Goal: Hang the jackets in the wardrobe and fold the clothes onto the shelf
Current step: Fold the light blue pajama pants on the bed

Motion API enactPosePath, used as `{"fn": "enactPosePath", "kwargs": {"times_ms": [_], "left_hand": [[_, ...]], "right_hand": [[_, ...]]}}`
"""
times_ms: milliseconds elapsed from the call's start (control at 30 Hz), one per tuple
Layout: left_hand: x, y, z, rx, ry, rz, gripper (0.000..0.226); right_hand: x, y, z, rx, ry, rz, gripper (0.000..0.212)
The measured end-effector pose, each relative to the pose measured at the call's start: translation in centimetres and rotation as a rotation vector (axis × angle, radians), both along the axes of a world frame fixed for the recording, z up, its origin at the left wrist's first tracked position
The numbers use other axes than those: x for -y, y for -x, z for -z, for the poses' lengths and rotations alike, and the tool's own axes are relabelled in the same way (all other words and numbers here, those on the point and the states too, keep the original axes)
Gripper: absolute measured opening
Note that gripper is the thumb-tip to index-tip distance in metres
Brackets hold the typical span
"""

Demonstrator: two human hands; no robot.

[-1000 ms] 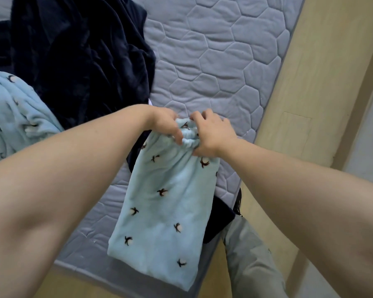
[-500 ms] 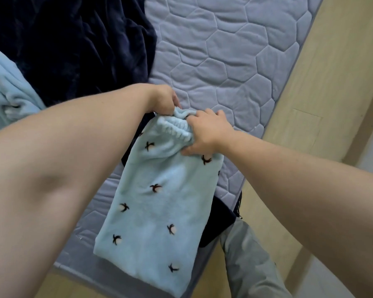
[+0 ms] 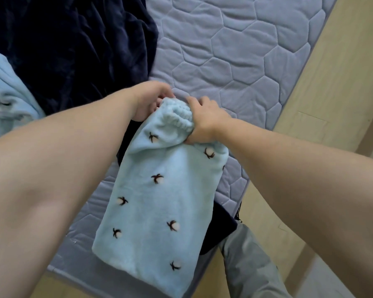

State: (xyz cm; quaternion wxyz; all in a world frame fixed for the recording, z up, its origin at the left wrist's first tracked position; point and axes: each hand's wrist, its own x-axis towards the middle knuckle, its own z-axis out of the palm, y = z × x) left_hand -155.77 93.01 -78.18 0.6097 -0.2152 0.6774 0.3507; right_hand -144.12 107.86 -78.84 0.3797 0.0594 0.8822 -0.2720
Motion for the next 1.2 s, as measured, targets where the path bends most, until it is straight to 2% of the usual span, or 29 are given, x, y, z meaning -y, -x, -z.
{"fn": "enactPosePath", "kwargs": {"times_ms": [33,100,133,167,233,300,400,533,633,700,833,900,967,1000,1067,1133,1200], "left_hand": [[0.4,0.0,0.4,-0.035,0.007,-0.060,0.018],[1.2,-0.2,0.9,-0.130,0.089,-0.010,0.025],[1.4,-0.3,0.8,-0.119,0.108,0.028,0.030],[1.4,-0.3,0.5,-0.052,0.103,0.043,0.027],[1.0,-0.1,-0.7,0.109,0.056,0.090,0.003],[0.4,0.3,-1.4,0.161,0.064,0.169,0.007],[-0.6,0.2,-1.5,0.112,0.120,0.331,0.022],[-2.3,-0.2,-3.0,0.193,0.133,0.544,0.026],[-3.4,-0.1,-4.5,0.226,0.143,0.684,0.035],[-4.0,-0.2,-4.7,0.151,0.200,0.761,0.031],[-4.8,-0.5,-4.4,-0.220,0.304,1.008,0.025],[-4.6,-0.1,-4.4,-0.281,0.261,0.962,0.020],[-4.1,-0.2,-4.6,-0.314,0.224,0.878,0.027],[-3.9,-0.4,-4.5,-0.332,0.214,0.835,0.032],[-3.3,-1.0,-4.1,-0.386,0.198,0.707,0.039],[-2.4,-1.4,-3.0,-0.451,0.149,0.417,0.033],[-1.2,-2.1,-2.5,-0.631,0.132,0.085,0.016]], "right_hand": [[0.2,0.1,0.3,0.003,-0.041,-0.001,0.101],[0.4,0.5,0.5,0.022,-0.099,-0.042,0.094],[0.4,0.7,0.4,0.027,-0.095,-0.056,0.087],[0.3,0.8,0.3,0.015,-0.068,-0.065,0.080],[-0.1,0.2,-0.2,-0.053,0.011,-0.080,0.065],[-0.4,-0.7,-0.7,-0.106,0.068,-0.078,0.058],[-0.5,-1.9,-1.5,-0.160,0.103,-0.079,0.052],[-0.2,-2.8,-2.5,-0.234,0.043,-0.109,0.039],[0.3,-3.5,-3.1,-0.300,-0.013,-0.126,0.040],[0.5,-3.7,-3.2,-0.271,0.004,-0.103,0.039],[0.2,-4.3,-3.5,-0.254,0.072,0.007,0.042],[0.1,-4.3,-3.4,-0.229,0.096,0.052,0.052],[0.0,-3.9,-3.2,-0.133,0.098,0.077,0.070],[-0.1,-3.3,-3.0,-0.070,0.093,0.080,0.072],[-0.1,-1.9,-2.5,0.063,0.100,0.085,0.059],[-0.1,-0.7,-1.6,0.175,0.129,0.110,0.047],[-0.4,0.1,-0.4,0.239,0.144,0.177,0.046]]}}
